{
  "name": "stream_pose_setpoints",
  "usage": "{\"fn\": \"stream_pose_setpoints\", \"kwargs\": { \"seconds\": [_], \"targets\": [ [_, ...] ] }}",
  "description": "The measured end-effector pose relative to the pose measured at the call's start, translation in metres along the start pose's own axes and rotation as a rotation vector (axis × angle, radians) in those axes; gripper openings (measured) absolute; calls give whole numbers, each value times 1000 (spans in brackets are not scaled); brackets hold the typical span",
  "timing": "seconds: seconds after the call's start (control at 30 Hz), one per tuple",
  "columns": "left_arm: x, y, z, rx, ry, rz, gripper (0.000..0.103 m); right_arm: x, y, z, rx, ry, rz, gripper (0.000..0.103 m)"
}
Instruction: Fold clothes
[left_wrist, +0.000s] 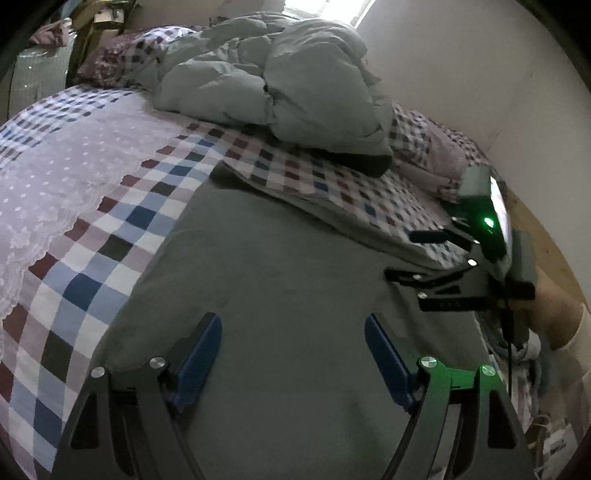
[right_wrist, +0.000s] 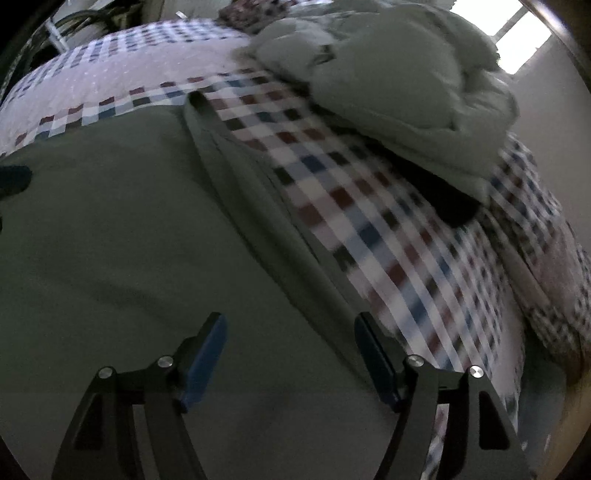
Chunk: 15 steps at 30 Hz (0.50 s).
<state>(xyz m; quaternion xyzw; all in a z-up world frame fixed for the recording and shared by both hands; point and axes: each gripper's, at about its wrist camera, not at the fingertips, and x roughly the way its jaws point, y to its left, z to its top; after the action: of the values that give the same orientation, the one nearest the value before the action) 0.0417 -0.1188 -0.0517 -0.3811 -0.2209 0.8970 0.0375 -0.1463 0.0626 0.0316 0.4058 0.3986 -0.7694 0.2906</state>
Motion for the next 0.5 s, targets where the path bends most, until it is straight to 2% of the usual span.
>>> {"fn": "stream_pose_setpoints", "kwargs": {
  "seconds": [0.23, 0.3, 0.37, 0.5],
  "targets": [
    [6, -10, -9, 75, 3, 65, 83, 40, -1, 36, -44, 57, 56, 77],
    [6, -10, -10, 82, 6, 67, 83, 45, -3, 42, -69, 56, 34, 79],
    [4, -6, -8, 64, 10, 52, 83, 49, -9, 50, -86, 57, -41, 79],
    [2, -1, -5, 30, 16, 22, 83, 50, -29, 65, -33, 25, -273, 79]
  ]
}}
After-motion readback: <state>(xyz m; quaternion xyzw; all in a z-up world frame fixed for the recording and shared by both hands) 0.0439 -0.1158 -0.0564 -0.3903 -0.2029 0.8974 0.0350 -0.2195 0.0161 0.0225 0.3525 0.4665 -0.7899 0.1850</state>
